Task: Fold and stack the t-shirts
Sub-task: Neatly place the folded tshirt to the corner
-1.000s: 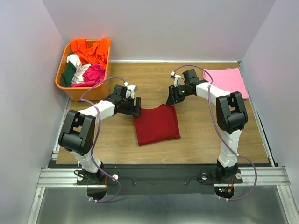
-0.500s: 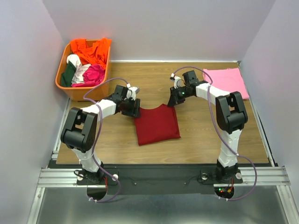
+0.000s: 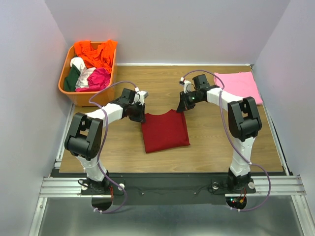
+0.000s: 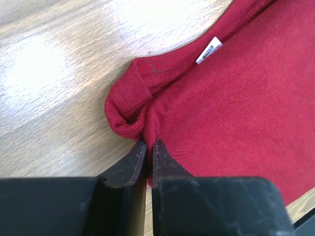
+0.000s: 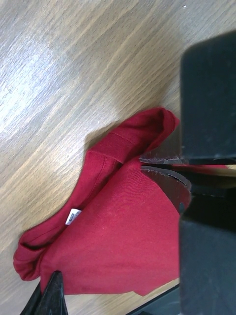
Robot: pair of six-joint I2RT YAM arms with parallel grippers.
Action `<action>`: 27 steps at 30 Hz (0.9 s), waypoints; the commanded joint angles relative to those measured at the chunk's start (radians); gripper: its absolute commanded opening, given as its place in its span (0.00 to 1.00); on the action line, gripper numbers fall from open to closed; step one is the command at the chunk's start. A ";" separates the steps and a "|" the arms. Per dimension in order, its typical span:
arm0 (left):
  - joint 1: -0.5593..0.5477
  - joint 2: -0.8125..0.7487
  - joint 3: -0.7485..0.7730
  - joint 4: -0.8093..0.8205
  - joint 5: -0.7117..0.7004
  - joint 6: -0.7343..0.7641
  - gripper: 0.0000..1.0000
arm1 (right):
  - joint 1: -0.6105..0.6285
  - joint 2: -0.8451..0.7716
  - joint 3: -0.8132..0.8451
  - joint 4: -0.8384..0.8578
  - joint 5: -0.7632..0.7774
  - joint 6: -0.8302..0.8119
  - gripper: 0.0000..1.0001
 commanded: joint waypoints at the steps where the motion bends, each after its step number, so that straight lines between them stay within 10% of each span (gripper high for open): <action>1: -0.012 -0.055 0.039 -0.032 -0.013 0.017 0.11 | -0.003 -0.095 -0.024 0.004 0.006 -0.002 0.01; 16: -0.082 -0.251 0.077 -0.056 -0.073 0.015 0.04 | -0.002 -0.356 -0.113 0.004 0.123 0.033 0.01; 27: -0.102 -0.058 0.167 0.017 -0.116 0.061 0.04 | -0.002 -0.240 -0.144 0.033 0.239 0.010 0.01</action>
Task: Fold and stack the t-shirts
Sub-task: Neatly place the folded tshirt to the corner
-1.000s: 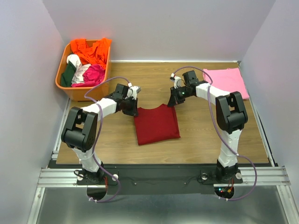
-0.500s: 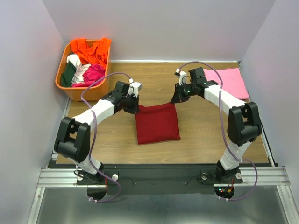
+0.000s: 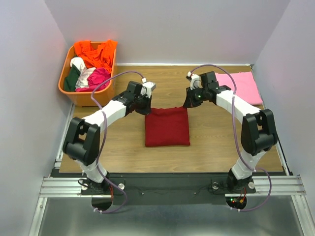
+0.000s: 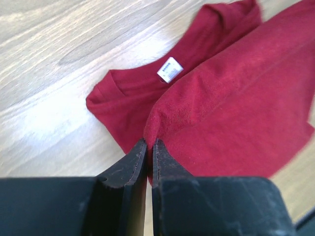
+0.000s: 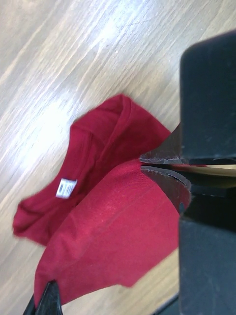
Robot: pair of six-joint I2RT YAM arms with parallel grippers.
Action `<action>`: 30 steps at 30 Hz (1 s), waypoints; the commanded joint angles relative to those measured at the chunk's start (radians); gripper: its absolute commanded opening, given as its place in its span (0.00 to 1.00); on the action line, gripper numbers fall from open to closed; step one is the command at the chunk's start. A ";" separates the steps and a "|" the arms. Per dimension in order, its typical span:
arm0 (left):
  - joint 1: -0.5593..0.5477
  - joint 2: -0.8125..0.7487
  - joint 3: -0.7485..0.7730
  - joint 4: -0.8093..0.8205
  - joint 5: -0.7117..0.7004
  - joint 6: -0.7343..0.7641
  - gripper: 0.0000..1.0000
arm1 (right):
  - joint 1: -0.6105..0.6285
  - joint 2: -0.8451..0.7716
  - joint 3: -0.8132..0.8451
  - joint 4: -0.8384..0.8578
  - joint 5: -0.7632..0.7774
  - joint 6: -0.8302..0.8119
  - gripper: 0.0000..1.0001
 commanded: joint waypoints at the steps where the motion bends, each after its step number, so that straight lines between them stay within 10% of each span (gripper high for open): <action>1: -0.007 0.063 0.064 0.053 -0.042 0.034 0.04 | -0.002 0.086 -0.014 0.055 0.075 -0.018 0.01; 14: -0.002 0.200 0.118 0.077 -0.163 0.007 0.14 | -0.009 0.183 0.029 0.108 0.167 -0.003 0.11; 21: -0.007 0.036 0.089 0.043 -0.280 -0.138 0.82 | -0.008 -0.004 0.006 0.108 0.196 0.120 0.51; 30: -0.056 -0.171 -0.085 0.199 -0.193 -0.452 0.62 | -0.008 -0.062 -0.129 0.299 -0.098 0.395 0.40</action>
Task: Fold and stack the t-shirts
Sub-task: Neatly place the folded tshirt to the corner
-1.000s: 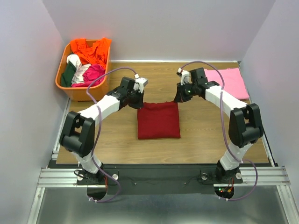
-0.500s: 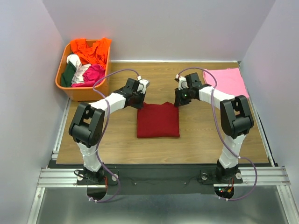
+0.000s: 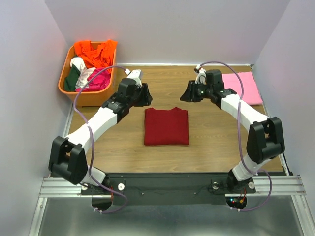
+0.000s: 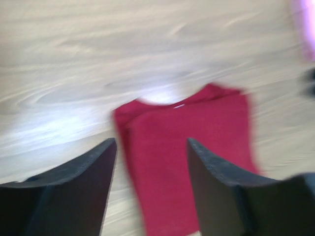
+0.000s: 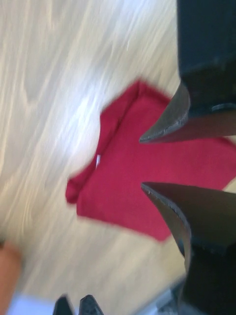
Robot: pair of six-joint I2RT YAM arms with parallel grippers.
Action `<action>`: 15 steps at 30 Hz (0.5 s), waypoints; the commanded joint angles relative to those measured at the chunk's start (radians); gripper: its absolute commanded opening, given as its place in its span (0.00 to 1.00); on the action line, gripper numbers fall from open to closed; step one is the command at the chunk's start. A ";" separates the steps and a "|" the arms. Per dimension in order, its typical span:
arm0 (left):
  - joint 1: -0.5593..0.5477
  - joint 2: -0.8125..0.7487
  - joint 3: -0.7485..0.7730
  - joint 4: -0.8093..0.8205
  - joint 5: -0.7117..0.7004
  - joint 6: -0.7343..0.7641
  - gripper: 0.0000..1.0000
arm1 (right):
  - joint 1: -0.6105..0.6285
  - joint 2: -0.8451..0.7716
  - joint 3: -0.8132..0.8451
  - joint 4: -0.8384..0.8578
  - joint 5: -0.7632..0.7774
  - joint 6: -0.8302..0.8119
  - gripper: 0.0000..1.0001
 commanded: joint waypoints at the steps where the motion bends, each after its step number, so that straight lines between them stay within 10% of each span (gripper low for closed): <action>1: -0.039 0.010 -0.056 0.131 0.094 -0.155 0.53 | -0.006 0.044 -0.085 0.153 -0.168 0.158 0.38; 7: -0.036 0.194 -0.021 0.177 0.079 -0.164 0.19 | -0.007 0.170 -0.118 0.228 -0.179 0.140 0.21; 15: 0.055 0.436 0.032 0.201 0.057 -0.167 0.14 | -0.092 0.346 -0.083 0.259 -0.171 0.087 0.12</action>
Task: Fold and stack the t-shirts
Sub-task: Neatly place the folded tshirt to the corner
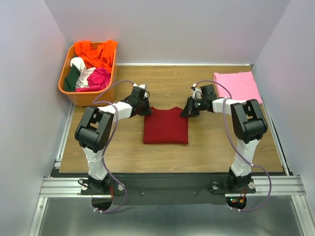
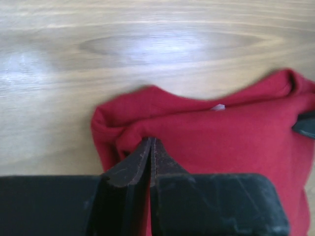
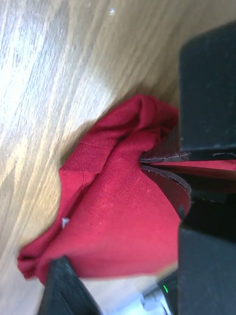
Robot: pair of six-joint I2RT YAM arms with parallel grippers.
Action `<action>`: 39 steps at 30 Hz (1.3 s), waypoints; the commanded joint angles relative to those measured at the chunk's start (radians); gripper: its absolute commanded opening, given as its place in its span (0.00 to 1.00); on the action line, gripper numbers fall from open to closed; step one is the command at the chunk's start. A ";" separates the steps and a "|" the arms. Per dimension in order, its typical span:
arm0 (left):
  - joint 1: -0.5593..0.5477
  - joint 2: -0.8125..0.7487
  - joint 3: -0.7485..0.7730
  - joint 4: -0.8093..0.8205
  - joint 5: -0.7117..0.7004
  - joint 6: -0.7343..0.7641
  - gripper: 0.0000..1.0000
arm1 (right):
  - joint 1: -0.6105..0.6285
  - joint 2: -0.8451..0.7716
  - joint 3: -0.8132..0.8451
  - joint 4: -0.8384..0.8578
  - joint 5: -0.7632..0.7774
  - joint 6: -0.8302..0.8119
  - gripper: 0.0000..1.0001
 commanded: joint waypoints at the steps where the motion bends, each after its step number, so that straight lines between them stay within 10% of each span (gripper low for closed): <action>1: 0.051 0.045 0.050 0.032 -0.008 -0.005 0.14 | -0.066 0.051 0.043 0.075 -0.018 -0.031 0.12; 6: 0.067 -0.053 0.004 0.029 -0.003 -0.004 0.21 | -0.092 -0.022 0.050 0.076 -0.050 -0.003 0.19; 13: -0.008 -0.392 -0.143 -0.015 -0.003 -0.086 0.60 | -0.034 -0.283 -0.116 0.076 -0.200 0.094 0.35; 28: -0.174 -0.429 -0.447 0.058 -0.072 -0.272 0.34 | 0.053 -0.323 -0.486 0.140 -0.202 0.045 0.30; 39: -0.171 -0.676 -0.424 -0.099 -0.181 -0.278 0.48 | 0.049 -0.473 -0.298 0.102 -0.239 0.166 0.32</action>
